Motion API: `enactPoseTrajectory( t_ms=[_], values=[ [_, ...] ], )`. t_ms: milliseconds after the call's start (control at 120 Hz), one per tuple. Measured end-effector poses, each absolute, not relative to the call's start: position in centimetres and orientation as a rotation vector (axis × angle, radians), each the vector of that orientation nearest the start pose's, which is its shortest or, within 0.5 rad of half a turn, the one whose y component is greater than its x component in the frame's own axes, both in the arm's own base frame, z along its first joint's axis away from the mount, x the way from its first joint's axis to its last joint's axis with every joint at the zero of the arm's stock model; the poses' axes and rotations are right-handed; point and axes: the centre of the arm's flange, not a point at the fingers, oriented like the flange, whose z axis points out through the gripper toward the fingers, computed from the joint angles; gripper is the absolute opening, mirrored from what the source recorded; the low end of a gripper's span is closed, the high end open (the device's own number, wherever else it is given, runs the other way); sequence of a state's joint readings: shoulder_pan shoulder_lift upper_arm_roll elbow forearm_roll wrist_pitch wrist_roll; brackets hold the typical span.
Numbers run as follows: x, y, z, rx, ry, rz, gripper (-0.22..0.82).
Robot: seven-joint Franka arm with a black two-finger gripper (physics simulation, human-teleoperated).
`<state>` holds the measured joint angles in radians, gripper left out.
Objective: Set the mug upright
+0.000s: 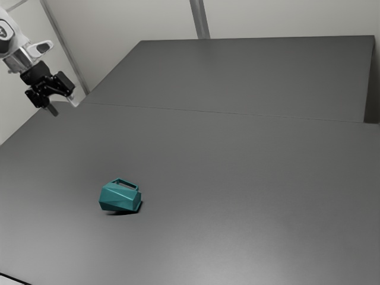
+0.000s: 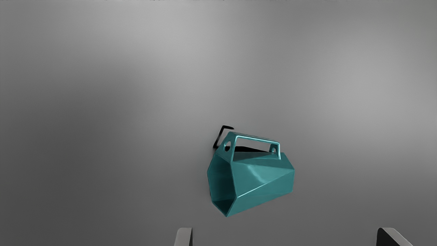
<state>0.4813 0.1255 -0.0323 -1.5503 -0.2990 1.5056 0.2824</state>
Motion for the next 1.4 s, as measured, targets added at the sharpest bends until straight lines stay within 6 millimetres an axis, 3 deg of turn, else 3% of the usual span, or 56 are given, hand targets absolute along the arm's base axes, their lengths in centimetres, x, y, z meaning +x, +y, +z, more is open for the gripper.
enactPoseTrajectory(
  t_ms=[133,433,592,742,933,1400],
  values=[
    [53.5,24.9,53.7,-3.542,-0.298,0.072,0.59],
    [51.5,26.3,44.6,-3.781,-0.337,0.032,0.59],
    [49.9,26.0,40.3,-3.857,-0.368,0.001,0.59],
    [47.9,25.1,38.4,-3.873,-0.368,-0.061,0.59],
    [45.4,25.5,36.3,-3.868,-0.396,-0.123,0.59],
    [42.0,24.4,31.1,-3.918,-0.438,-0.086,0.59]
  ],
)
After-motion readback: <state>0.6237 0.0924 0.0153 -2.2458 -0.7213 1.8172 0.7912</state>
